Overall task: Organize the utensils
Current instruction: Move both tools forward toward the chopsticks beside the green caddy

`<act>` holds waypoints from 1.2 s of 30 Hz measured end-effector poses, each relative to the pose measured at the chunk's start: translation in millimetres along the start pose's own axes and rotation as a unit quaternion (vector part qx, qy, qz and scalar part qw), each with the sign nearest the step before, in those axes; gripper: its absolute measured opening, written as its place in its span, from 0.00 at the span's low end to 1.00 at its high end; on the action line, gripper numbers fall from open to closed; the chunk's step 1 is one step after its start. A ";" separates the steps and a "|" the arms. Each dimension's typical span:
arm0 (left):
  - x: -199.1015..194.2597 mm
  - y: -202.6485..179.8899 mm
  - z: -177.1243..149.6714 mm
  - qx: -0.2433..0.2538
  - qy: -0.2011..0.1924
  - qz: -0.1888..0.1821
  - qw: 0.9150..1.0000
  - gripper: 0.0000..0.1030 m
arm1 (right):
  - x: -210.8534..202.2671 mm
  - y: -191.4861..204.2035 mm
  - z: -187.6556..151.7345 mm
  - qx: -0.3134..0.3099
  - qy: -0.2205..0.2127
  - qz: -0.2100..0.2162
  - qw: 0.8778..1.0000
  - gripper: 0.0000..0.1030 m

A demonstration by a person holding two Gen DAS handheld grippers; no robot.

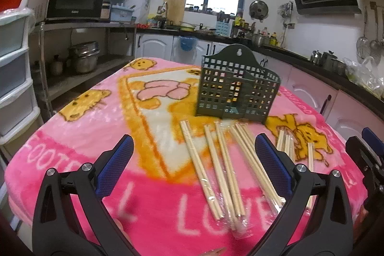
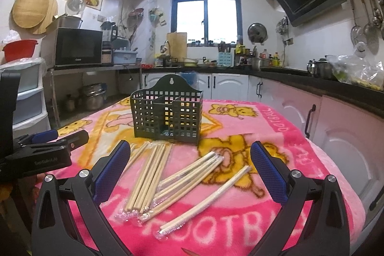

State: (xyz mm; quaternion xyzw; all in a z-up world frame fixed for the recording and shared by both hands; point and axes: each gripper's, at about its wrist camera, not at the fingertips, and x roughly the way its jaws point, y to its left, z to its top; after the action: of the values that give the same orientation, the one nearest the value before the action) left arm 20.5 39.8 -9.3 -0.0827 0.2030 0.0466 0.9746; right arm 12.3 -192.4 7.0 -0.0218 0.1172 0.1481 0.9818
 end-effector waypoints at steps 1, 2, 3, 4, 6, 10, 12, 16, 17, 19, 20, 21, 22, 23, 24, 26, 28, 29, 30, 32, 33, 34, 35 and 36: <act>1.3 1.3 0.4 -0.002 0.003 0.001 1.000 0.91 | 2.9 -0.1 0.9 0.000 0.005 0.002 1.000 0.94; 3.2 3.2 1.2 -0.003 0.006 0.004 1.000 0.91 | 5.5 0.9 0.9 0.001 0.009 0.005 1.000 0.94; 4.9 4.9 2.4 -0.004 0.007 0.008 1.000 0.91 | 9.1 1.1 2.1 0.000 0.015 0.010 1.000 0.94; 6.3 6.3 3.8 -0.004 0.008 0.011 1.000 0.91 | 12.4 1.3 3.1 -0.001 0.020 0.013 1.000 0.94; 10.1 9.4 7.5 -0.004 0.012 0.013 1.000 0.91 | 18.7 1.5 4.9 -0.003 0.029 0.018 0.999 0.94; 16.9 12.1 16.2 0.001 0.015 0.014 1.000 0.91 | 32.9 -1.2 8.9 0.002 0.052 0.032 0.998 0.94; 20.9 11.0 20.6 0.009 0.016 0.018 1.000 0.91 | 40.6 -2.3 11.1 0.001 0.065 0.036 0.997 0.94; 27.4 7.2 27.4 0.020 0.018 0.001 1.000 0.91 | 53.3 -4.6 14.7 -0.002 0.083 0.044 0.996 0.94; 28.1 5.6 29.5 0.024 0.015 -0.008 1.000 0.91 | 57.8 -4.6 15.8 -0.005 0.092 0.047 0.995 0.94; 31.0 1.9 34.1 0.033 0.012 -0.016 0.999 0.91 | 66.0 -5.9 18.0 -0.007 0.103 0.049 0.993 0.94; 32.8 -0.3 36.0 0.038 0.013 -0.018 0.999 0.91 | 69.5 -7.4 18.6 -0.006 0.108 0.049 0.993 0.94; 36.3 -3.7 39.0 0.047 0.017 -0.021 0.999 0.91 | 73.6 -9.4 19.8 -0.003 0.114 0.049 0.992 0.94; 39.6 -5.8 41.4 0.052 0.022 -0.022 0.998 0.91 | 77.4 -11.7 21.5 -0.001 0.120 0.050 0.991 0.94; 43.0 -8.0 43.4 0.056 0.027 -0.024 0.998 0.91 | 81.1 -14.0 22.6 0.001 0.126 0.050 0.991 0.94; 47.4 -10.2 45.8 0.061 0.034 -0.026 0.997 0.91 | 85.9 -16.8 24.1 0.002 0.133 0.050 0.990 0.94; 55.6 -11.5 48.4 0.065 0.045 -0.031 0.996 0.91 | 95.8 -24.3 26.1 0.003 0.147 0.045 0.988 0.94; 69.4 -9.4 50.5 0.062 0.069 -0.037 0.995 0.91 | 104.2 -32.9 27.5 0.008 0.158 0.038 0.987 0.94; 73.8 -6.6 50.5 0.057 0.077 -0.040 0.995 0.91 | 108.2 -36.7 27.6 0.011 0.163 0.037 0.986 0.94; 81.5 -2.8 52.2 0.049 0.091 -0.042 0.994 0.91 | 113.6 -41.1 27.8 0.014 0.172 0.036 0.984 0.94; 91.4 2.1 55.1 0.039 0.105 -0.042 0.993 0.91 | 123.8 -49.1 27.9 0.020 0.188 0.033 0.981 0.94; 94.7 4.1 55.7 0.037 0.109 -0.040 0.993 0.91 | 128.1 -52.6 27.9 0.022 0.193 0.033 0.980 0.94; 101.1 6.5 57.2 0.037 0.116 -0.036 0.992 0.91 | 132.9 -56.1 27.9 0.026 0.200 0.036 0.979 0.94; 104.6 8.2 58.2 0.037 0.120 -0.033 0.992 0.91 | 138.0 -58.9 27.8 0.029 0.207 0.042 0.977 0.93; 108.7 10.0 58.4 0.036 0.126 -0.031 0.991 0.91 | 142.4 -61.2 28.5 0.030 0.213 0.047 0.975 0.91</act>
State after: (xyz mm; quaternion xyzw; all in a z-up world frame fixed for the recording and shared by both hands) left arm 141.3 66.4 -1.8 -0.0589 0.3226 -0.0017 0.9447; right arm 169.0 -208.0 1.5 -0.0176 0.3291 0.1822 0.9264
